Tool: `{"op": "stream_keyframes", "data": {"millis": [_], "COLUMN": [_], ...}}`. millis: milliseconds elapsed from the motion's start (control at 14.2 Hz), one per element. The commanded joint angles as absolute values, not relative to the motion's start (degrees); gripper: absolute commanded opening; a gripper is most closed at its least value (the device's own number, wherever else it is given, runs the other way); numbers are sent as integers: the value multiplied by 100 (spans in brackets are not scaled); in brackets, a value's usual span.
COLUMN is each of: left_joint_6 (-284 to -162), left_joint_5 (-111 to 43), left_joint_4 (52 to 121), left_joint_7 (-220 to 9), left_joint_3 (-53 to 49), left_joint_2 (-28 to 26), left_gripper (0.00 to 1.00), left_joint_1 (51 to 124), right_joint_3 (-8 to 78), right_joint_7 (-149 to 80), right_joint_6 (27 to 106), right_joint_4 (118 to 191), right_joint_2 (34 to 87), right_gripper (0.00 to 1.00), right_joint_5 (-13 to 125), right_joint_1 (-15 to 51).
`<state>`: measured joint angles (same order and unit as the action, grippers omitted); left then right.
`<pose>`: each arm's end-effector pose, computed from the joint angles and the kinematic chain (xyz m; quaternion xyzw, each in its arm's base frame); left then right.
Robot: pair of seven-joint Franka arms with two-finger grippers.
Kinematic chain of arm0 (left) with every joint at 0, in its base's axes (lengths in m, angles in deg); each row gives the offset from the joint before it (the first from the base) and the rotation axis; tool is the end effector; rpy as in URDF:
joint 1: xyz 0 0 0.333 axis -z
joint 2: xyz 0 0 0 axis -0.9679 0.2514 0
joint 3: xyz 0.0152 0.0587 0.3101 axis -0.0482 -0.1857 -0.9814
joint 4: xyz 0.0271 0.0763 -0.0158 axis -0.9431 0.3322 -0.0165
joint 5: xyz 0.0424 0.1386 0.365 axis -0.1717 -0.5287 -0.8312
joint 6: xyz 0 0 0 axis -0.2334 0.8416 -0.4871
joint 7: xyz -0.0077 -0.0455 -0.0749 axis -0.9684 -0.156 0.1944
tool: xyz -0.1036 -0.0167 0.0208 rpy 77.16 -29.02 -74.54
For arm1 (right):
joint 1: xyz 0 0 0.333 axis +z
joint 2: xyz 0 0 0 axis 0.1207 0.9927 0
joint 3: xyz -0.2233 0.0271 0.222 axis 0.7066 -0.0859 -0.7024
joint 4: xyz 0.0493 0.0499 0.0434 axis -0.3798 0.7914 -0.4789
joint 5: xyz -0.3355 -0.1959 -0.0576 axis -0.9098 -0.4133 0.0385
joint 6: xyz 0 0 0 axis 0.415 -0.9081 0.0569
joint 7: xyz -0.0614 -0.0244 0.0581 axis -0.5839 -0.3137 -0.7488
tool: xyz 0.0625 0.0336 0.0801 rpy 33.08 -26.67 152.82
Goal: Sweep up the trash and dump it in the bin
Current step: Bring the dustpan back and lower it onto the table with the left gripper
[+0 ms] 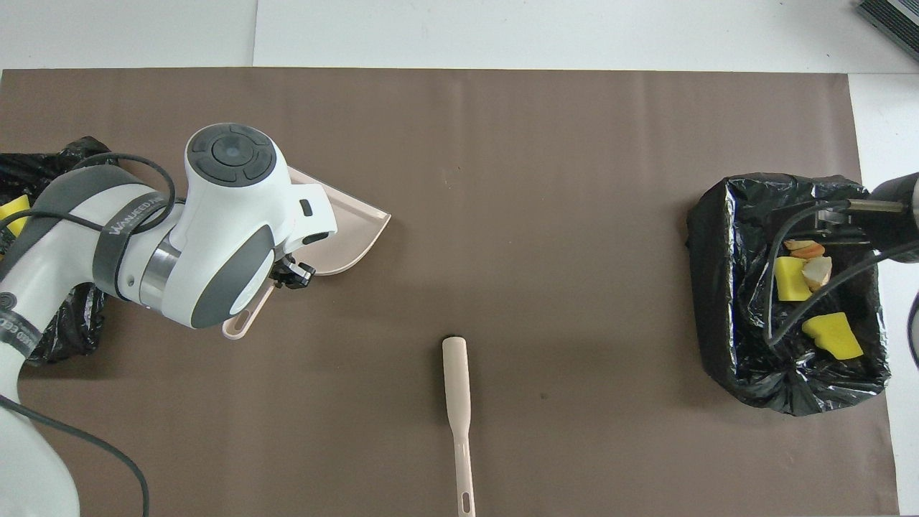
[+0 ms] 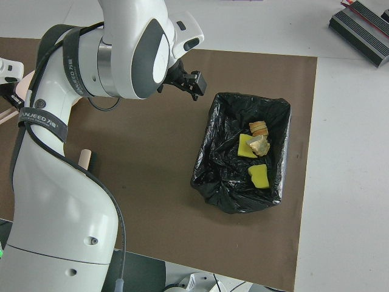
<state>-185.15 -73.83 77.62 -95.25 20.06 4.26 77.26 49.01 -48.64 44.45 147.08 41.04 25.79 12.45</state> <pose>0.5532 -0.2354 0.4112 -0.9659 0.2204 0.0982 0.0941 0.5388 -0.0130 0.6203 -0.9975 0.0647 -0.0267 0.0092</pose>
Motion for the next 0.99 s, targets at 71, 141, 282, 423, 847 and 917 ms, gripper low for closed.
{"op": "stream_keyframes", "data": {"millis": [71,141,282,423,847,917], "left_joint_6": [-18913,-18993,-18933,-18994,-19055,-19099], "left_joint_5": [-7031,-6969,-6969,-6977,-7152,-7240], "left_joint_4": [7087,6904,6272,5552,4704,4844], "left_joint_7": [-11048,-11391,-12146,-12990,-13284,-13249], "left_joint_3": [2389,2389,2389,2389,2354,2354], "left_joint_2": [1134,1292,1791,2397,3078,3034], "left_gripper": [0,0,0,0,0,0], "left_joint_1": [7956,8122,8430,8633,9056,9038], "right_joint_3": [5133,5108,4985,4984,5081,5090], "right_joint_7": [-4501,-4483,-4300,-4211,-4263,-4263], "right_joint_6": [3546,3403,3437,3576,3683,3666], "right_joint_4": [14783,14792,14722,14722,14775,14775], "right_joint_2": [3791,3756,3826,3826,3774,3773], "right_gripper": [100,100,100,100,100,100], "right_joint_5": [2564,2555,2485,2502,2493,2485], "right_joint_1": [1150,1054,957,896,974,983]}}
